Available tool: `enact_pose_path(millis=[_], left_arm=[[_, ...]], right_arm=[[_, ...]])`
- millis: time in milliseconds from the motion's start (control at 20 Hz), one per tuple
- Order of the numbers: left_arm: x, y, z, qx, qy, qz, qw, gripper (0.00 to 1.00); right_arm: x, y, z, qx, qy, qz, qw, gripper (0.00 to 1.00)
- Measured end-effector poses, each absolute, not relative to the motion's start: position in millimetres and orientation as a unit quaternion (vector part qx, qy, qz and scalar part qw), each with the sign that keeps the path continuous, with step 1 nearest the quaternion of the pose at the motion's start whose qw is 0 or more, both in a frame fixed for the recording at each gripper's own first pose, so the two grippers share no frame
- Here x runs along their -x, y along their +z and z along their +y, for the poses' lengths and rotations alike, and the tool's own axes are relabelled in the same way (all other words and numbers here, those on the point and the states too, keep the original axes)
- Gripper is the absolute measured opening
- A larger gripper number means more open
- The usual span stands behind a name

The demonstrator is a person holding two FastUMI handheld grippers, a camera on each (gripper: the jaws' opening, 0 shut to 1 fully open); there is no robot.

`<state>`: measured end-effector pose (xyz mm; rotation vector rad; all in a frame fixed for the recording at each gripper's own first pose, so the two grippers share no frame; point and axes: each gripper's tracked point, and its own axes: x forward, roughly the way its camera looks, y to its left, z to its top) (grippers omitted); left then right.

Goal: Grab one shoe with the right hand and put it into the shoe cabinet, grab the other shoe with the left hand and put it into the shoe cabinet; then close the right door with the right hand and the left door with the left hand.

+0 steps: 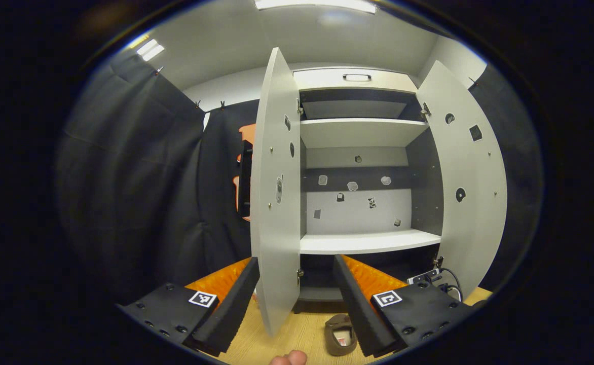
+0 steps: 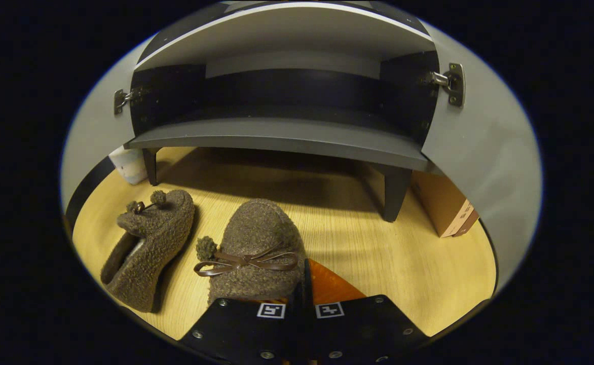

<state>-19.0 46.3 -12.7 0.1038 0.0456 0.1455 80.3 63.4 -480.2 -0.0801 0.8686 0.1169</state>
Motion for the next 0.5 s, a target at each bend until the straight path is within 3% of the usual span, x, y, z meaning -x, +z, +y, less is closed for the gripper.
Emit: enact_pose_path(millis=[200,500], left_arm=[[16.6,-14.8,37.2,-0.046,0.060,0.020,0.997,0.96],[11.3,-13.9,20.8,-0.028,0.037,0.005,0.999,0.93]], right_arm=[[-85.4,-421.0,74.0,0.027,0.078,0.345,0.935,0.06],[-66.9,-264.7,69.2,0.014,0.062,0.230,0.971,0.06]])
